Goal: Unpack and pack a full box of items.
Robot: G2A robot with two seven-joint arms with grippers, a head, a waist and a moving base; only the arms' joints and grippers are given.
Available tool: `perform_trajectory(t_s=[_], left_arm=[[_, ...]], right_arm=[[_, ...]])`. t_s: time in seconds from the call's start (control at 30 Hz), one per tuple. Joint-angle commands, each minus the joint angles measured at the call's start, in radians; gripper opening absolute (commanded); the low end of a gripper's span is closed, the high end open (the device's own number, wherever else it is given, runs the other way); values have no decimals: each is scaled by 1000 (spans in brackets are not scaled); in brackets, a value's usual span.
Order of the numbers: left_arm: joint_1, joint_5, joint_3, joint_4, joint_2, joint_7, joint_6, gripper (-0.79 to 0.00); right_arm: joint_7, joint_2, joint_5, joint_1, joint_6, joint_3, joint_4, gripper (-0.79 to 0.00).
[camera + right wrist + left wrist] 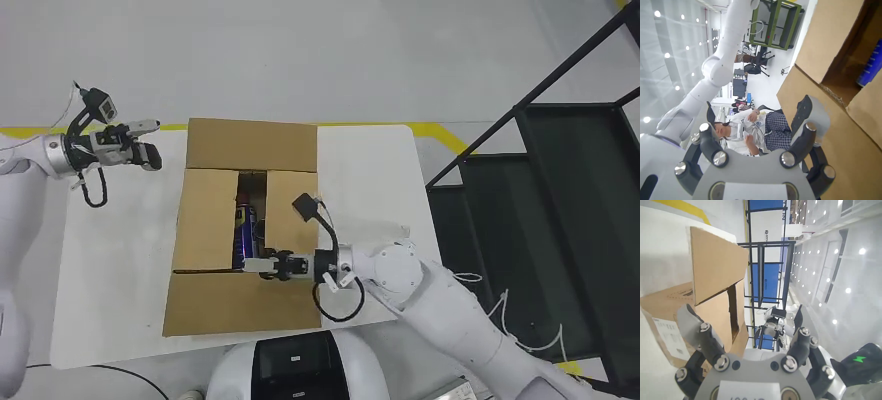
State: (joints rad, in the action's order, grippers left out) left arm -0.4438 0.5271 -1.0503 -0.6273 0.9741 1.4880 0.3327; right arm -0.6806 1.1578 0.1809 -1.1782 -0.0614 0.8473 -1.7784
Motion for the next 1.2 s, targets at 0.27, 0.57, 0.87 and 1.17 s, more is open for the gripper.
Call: perform_trajectory(t_s=[0.27,0.57,0.87,1.17], left_arm=[[-320,135,-197,-463,-129,41,-40,0],[-320,135,-197,-463,-129,41,-40,0],[-375,-28,-191,-507,-134,-98,20,0],[-422,-68,-223,-545,-147,-100,76,0]], right_arm=[[105,44,-32,100,102,-94,91,0],[105,44,-32,100,102,-94,91,0],[130,58,-62,134,143,-110,92,0],[190,146,-40,294,388,-244,253,0]])
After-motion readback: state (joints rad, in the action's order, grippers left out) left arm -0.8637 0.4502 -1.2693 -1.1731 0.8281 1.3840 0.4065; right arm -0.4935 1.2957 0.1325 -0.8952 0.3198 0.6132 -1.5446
